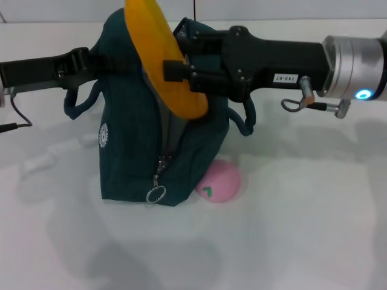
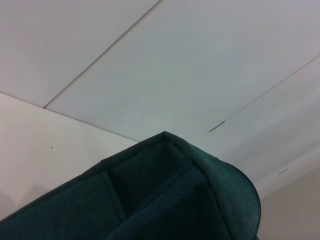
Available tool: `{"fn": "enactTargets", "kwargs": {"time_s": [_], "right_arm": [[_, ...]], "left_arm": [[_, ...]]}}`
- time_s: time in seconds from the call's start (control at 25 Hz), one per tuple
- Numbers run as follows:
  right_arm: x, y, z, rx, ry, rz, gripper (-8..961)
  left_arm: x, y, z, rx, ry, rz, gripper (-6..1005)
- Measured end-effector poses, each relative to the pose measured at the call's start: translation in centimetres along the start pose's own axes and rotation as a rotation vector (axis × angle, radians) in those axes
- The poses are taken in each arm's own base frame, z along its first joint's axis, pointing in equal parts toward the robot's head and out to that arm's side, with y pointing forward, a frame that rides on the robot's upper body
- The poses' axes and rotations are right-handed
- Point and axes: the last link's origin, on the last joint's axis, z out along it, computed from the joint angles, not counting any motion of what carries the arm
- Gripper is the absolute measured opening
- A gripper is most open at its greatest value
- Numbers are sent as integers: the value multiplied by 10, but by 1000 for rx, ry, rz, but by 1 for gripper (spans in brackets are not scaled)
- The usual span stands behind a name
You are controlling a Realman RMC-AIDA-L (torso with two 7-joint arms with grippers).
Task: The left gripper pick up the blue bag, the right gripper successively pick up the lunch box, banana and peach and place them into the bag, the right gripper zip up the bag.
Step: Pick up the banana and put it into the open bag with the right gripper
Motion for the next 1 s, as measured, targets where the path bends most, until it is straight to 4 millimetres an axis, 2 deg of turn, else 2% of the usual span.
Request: {"fn": "enactTargets", "kwargs": {"time_s": [0.24, 0.4, 0.64, 1.0], "right_arm": [[10, -3, -1, 32, 11, 7, 440], [8, -4, 1, 38, -17, -10, 442], [3, -6, 15, 19, -12, -33, 443], [24, 3, 38, 6, 45, -41, 446]], "left_arm": [[2, 3, 3, -7, -8, 3, 37], [2, 2, 3, -9, -4, -2, 36], [0, 2, 5, -11, -6, -8, 36], [1, 1, 4, -11, -5, -11, 36]]}}
